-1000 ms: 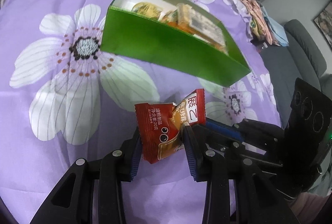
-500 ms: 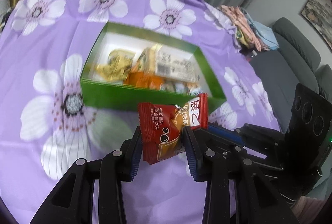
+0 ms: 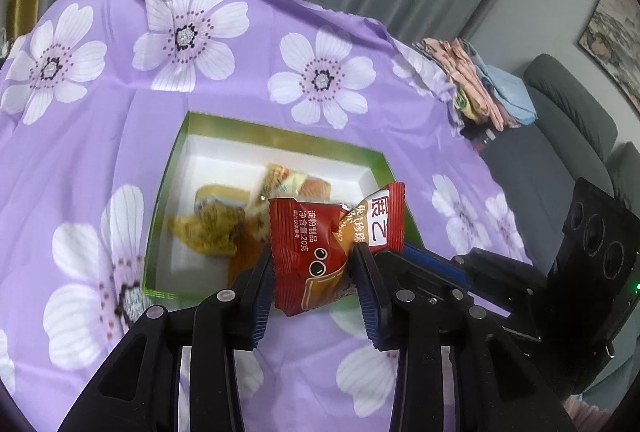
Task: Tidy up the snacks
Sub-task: 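Carry the red packet into the green box and open the right gripper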
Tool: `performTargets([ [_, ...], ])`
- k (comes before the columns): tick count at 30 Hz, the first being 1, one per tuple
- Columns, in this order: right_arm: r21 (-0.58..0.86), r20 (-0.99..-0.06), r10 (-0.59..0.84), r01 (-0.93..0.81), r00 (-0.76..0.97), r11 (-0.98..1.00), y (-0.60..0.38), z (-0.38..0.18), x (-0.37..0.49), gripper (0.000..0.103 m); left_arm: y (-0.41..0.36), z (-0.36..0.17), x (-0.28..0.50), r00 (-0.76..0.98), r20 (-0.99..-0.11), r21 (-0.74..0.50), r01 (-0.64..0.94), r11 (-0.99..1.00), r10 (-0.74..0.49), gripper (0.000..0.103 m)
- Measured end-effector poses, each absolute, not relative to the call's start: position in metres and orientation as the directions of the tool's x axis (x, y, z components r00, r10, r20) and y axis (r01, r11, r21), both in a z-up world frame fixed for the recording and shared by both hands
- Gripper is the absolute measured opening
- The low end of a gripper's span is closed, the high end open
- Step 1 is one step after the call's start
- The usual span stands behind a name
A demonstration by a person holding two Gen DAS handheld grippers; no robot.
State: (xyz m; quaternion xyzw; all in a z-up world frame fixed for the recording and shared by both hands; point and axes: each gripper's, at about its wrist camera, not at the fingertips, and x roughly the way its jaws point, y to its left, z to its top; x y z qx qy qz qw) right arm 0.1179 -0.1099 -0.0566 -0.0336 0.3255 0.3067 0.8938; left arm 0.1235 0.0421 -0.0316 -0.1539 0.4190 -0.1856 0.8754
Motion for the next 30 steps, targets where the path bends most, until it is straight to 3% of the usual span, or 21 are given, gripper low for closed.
performTargets([
  [30, 0.079, -0.700, 0.434, -0.542, 0.568, 0.836, -0.088, -0.101, 0.200, 0.009, 0.054, -0.085, 0.201, 0.548, -0.717, -0.469, 0.080, 0.880, -0.432, 0.037],
])
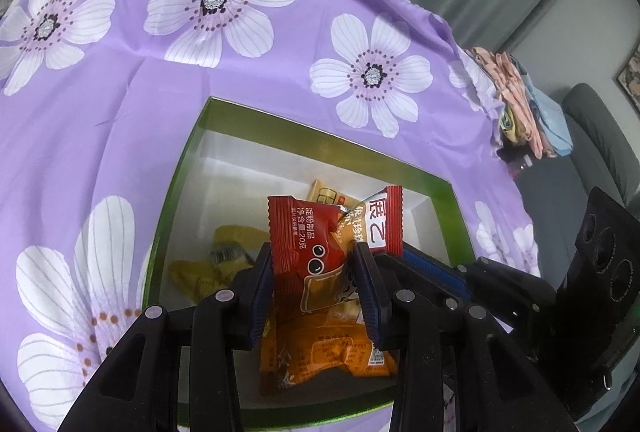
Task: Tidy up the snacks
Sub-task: 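Carry the red packet into the green box and open the right gripper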
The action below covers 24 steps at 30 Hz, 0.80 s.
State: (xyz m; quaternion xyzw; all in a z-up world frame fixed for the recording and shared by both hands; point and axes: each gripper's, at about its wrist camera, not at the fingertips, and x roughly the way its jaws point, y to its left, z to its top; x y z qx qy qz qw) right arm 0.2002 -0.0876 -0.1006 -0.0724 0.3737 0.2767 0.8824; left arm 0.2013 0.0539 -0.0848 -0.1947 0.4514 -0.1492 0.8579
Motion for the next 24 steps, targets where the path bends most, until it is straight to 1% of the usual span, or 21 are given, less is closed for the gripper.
performTargets([
  [10, 0.077, -0.705, 0.430, -0.541, 0.565, 0.837, -0.0875, -0.1026, 0.2007, 0.013, 0.0500, -0.0854, 0.2053, 0.551, -0.731, -0.443, 0.063, 0.894, -0.402, 0.041],
  [24, 0.104, -0.704, 0.437, -0.527, 0.559, 0.843, -0.0909, -0.1054, 0.2001, 0.015, 0.0430, -0.0836, 0.2047, 0.556, -0.748, -0.395, 0.066, 0.916, -0.362, 0.043],
])
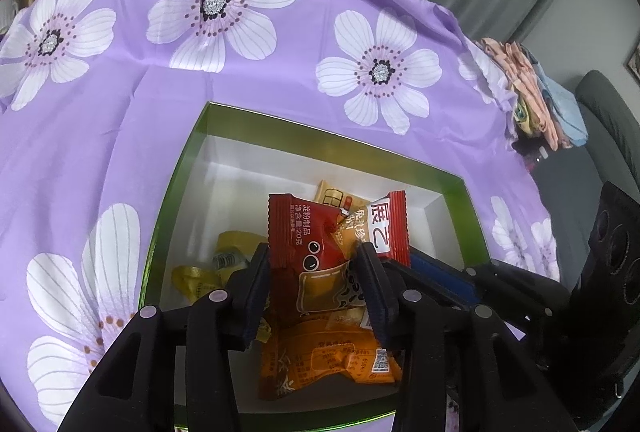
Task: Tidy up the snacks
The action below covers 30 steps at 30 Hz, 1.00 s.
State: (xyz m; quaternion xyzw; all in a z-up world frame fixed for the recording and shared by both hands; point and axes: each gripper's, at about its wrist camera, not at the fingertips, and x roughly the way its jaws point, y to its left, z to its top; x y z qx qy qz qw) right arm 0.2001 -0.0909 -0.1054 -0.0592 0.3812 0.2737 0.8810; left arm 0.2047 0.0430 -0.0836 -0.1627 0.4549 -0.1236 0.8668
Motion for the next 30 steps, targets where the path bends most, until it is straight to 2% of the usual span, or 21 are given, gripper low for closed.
performTargets([
  [3, 0.120, -0.700, 0.445, -0.523, 0.558, 0.844, -0.093, -0.105, 0.198, 0.018, 0.042, -0.082, 0.203, 0.556, -0.753, -0.384, 0.062, 0.921, -0.351, 0.044],
  [6, 0.110, -0.692, 0.442, -0.522, 0.571, 0.846, -0.094, -0.100, 0.191, 0.021, 0.039, -0.078, 0.199, 0.561, -0.771, -0.334, 0.049, 0.941, -0.302, 0.060],
  [7, 0.103, -0.689, 0.437, -0.519, 0.578, 0.849, -0.095, -0.098, 0.188, 0.023, 0.038, -0.076, 0.198, 0.561, -0.778, -0.312, 0.043, 0.949, -0.281, 0.068],
  [8, 0.099, -0.684, 0.435, -0.517, 0.585, 0.850, -0.096, -0.095, 0.185, 0.026, 0.038, -0.073, 0.195, 0.568, -0.778, -0.302, 0.038, 0.953, -0.269, 0.073],
  [9, 0.096, -0.680, 0.434, -0.515, 0.591, 0.852, -0.098, -0.091, 0.181, 0.037, 0.039, -0.070, 0.192, 0.572, -0.777, -0.297, 0.036, 0.954, -0.264, 0.074],
  [10, 0.091, -0.675, 0.424, -0.502, 0.604, 0.860, -0.101, -0.086, 0.176, 0.043, 0.040, -0.066, 0.189, 0.574, -0.776, -0.297, 0.034, 0.954, -0.262, 0.074],
  [11, 0.086, -0.672, 0.416, -0.493, 0.613, 0.866, -0.103, -0.083, 0.174, 0.053, 0.041, -0.062, 0.185, 0.580, -0.774, -0.293, 0.029, 0.956, -0.255, 0.079],
  [12, 0.081, -0.667, 0.408, -0.484, 0.623, 0.871, -0.107, -0.077, 0.169, 0.060, 0.041, -0.056, 0.181, 0.587, -0.773, -0.280, 0.021, 0.960, -0.238, 0.085],
  [13, 0.081, -0.661, 0.409, -0.482, 0.629, 0.872, -0.110, -0.069, 0.163, 0.063, 0.041, -0.050, 0.176, 0.596, -0.772, -0.264, 0.015, 0.964, -0.221, 0.095],
  [14, 0.079, -0.657, 0.408, -0.481, 0.634, 0.873, -0.112, -0.064, 0.159, 0.073, 0.040, -0.039, 0.169, 0.616, -0.762, -0.247, 0.013, 0.969, -0.202, 0.099],
  [15, 0.065, -0.653, 0.398, -0.475, 0.644, 0.877, -0.114, -0.056, 0.153, 0.085, 0.040, -0.032, 0.165, 0.628, -0.755, -0.235, 0.010, 0.972, -0.189, 0.099],
  [18, 0.013, -0.634, 0.364, -0.461, 0.682, 0.887, -0.119, -0.031, 0.133, 0.099, 0.036, -0.005, 0.149, 0.653, -0.744, -0.194, -0.008, 0.981, -0.142, 0.100],
  [22, -0.017, -0.625, 0.337, -0.444, 0.704, 0.896, -0.127, 0.000, 0.114, 0.103, 0.030, 0.029, 0.126, 0.675, -0.734, -0.131, -0.043, 0.990, -0.068, 0.102],
  [27, -0.015, -0.636, 0.329, -0.437, 0.698, 0.899, -0.135, 0.028, 0.093, 0.103, 0.027, 0.060, 0.097, 0.694, -0.715, -0.135, -0.018, 0.991, -0.085, 0.102],
  [30, -0.031, -0.628, 0.327, -0.442, 0.706, 0.896, -0.138, 0.043, 0.078, 0.103, 0.020, 0.077, 0.082, 0.709, -0.705, -0.071, -0.026, 0.997, -0.032, 0.102],
])
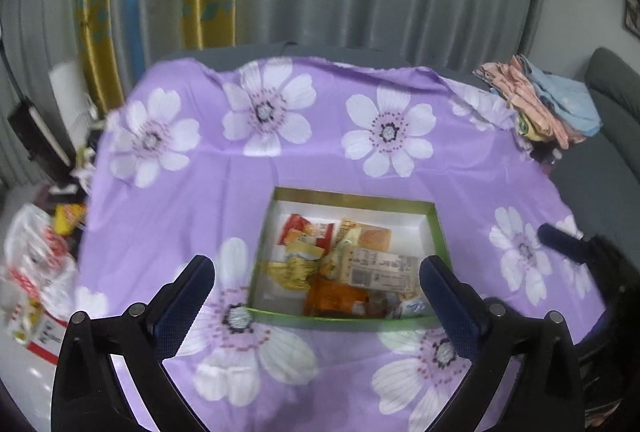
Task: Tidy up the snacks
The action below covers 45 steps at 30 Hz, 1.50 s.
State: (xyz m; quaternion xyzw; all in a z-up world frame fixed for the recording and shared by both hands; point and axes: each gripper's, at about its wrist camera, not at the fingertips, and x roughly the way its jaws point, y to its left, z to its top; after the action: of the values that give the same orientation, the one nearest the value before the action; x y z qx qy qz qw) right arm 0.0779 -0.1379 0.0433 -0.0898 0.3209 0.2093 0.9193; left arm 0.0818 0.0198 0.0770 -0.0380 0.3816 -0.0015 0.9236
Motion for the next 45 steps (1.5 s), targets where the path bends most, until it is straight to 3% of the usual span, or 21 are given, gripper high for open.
performTargets([
  [3, -0.036, -0.615, 0.331, -0.445, 0.715, 0.895, -0.140, 0.056, 0.066, 0.103, 0.017, 0.093, 0.068, 0.732, -0.681, -0.023, -0.052, 0.998, 0.022, 0.102],
  [13, -0.066, -0.580, 0.333, -0.451, 0.743, 0.890, -0.139, 0.081, 0.042, 0.103, 0.023, 0.112, 0.050, 0.738, -0.674, -0.042, -0.089, 0.995, 0.037, 0.102],
  [45, -0.065, -0.582, 0.327, -0.444, 0.744, 0.894, -0.142, 0.081, 0.041, 0.103, 0.019, 0.115, 0.046, 0.733, -0.678, -0.029, -0.099, 0.995, 0.053, 0.102],
])
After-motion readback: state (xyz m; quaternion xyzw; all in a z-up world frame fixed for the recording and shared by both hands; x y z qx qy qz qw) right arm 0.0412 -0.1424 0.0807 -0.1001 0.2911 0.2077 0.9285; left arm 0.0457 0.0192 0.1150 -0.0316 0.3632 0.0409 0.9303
